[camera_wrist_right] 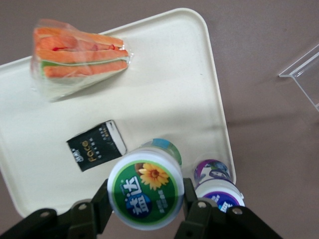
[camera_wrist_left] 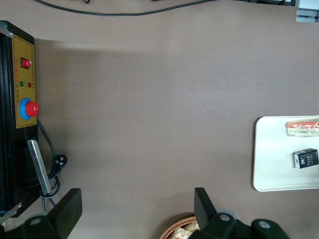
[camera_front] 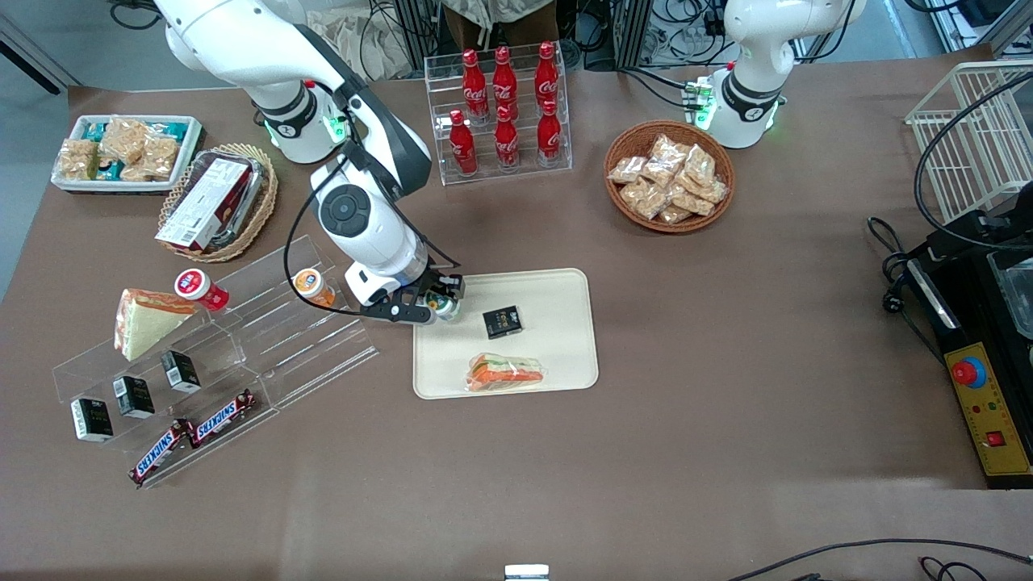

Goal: Place green gum on tray
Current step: 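Lower the green gum bottle onto the tray beside the blue bottle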

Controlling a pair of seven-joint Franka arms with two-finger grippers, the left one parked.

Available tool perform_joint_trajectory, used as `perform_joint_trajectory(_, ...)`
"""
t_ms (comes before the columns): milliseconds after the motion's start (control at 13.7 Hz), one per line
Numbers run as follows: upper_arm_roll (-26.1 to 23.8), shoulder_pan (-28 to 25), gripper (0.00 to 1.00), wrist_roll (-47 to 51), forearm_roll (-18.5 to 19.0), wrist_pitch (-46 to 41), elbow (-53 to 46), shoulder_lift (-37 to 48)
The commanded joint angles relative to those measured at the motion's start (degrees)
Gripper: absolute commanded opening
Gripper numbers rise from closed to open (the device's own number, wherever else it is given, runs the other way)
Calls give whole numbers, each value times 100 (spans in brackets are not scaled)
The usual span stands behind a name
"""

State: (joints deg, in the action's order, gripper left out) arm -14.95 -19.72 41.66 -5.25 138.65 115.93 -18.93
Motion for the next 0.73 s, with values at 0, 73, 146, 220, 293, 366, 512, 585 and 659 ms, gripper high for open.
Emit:
perform_joint_trajectory(0, 10, -102, 14, 457, 531, 311, 9, -207)
perform_joint_trajectory(73, 10, -94, 14, 440, 768, 320, 9, -260)
perform_joint_trajectory(146, 10, -102, 14, 440, 980, 320, 9, -295)
perform_joint_trajectory(220, 1, -102, 14, 405, 1077, 329, 9, -339)
perform_joint_trajectory(293, 1, -94, 14, 300, 1183, 338, 9, -366)
perform_joint_trajectory(366, 1, -94, 14, 160, 1236, 347, 9, -383)
perform_joint_trajectory(512, -8, -102, 14, 97, 1237, 381, 9, -418)
perform_joint_trajectory(585, -8, -102, 20, 114, 1237, 408, 9, -445)
perform_joint_trajectory(659, -8, -102, 62, 167, 1219, 408, 0, -471)
